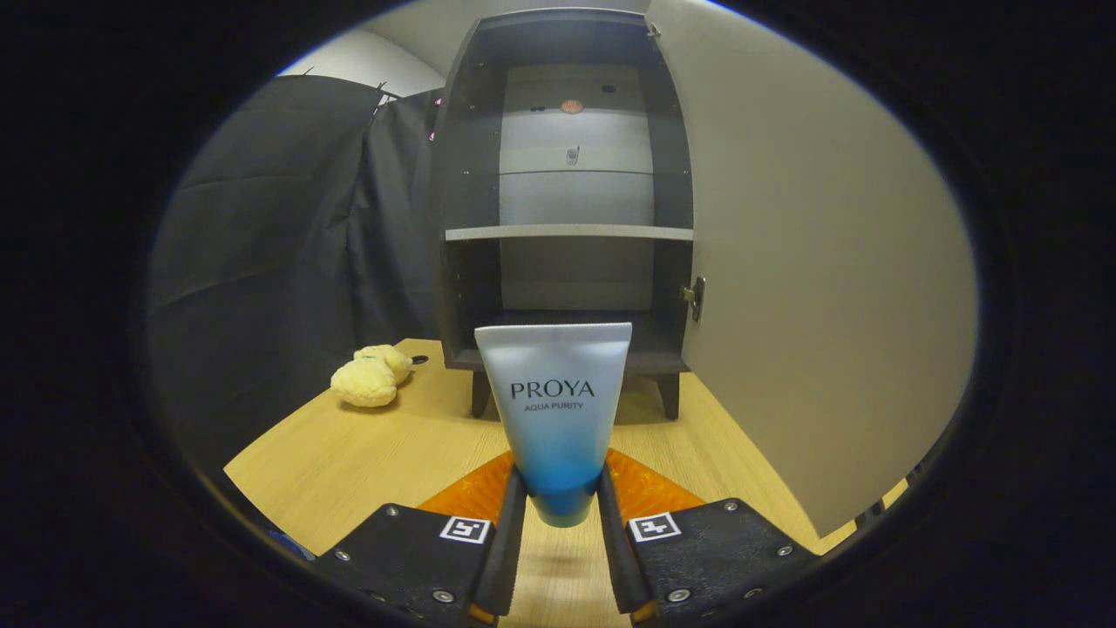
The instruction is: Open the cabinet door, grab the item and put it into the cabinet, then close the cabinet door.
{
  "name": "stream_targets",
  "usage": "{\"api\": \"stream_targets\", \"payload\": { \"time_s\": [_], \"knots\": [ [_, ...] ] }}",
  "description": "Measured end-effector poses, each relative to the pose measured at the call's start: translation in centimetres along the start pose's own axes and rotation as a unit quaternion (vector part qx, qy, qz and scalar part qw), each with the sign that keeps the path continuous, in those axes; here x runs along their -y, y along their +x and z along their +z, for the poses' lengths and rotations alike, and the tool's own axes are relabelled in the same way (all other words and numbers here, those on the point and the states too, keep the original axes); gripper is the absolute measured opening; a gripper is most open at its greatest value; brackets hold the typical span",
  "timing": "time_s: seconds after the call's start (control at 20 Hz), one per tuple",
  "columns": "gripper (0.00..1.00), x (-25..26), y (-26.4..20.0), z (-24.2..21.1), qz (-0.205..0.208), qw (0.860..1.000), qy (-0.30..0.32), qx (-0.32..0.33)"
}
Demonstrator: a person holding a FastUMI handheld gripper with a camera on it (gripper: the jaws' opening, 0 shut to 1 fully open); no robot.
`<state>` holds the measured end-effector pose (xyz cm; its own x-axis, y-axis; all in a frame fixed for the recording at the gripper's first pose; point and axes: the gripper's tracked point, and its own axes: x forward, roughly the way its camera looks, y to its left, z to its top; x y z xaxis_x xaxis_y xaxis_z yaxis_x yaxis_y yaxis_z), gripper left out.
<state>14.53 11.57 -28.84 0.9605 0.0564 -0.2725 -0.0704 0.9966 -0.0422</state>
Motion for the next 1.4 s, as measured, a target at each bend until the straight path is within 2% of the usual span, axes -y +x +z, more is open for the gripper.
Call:
{"api": "stream_targets", "payload": {
  "time_s": [0.4, 0.7, 1.2, 1.4],
  "knots": [
    [0.43, -0.3, 2.5, 12.9, 0.001, 0.998, -0.029, 0.047],
    [0.43, 0.5, 6.4, 20.0, -0.006, 0.997, -0.034, 0.069],
    [0.43, 0.7, 17.9, 29.9, -0.005, 0.995, -0.044, 0.091],
    [0.43, 0.9, 23.0, 31.6, -0.016, 0.994, -0.039, 0.100]
  ]
}}
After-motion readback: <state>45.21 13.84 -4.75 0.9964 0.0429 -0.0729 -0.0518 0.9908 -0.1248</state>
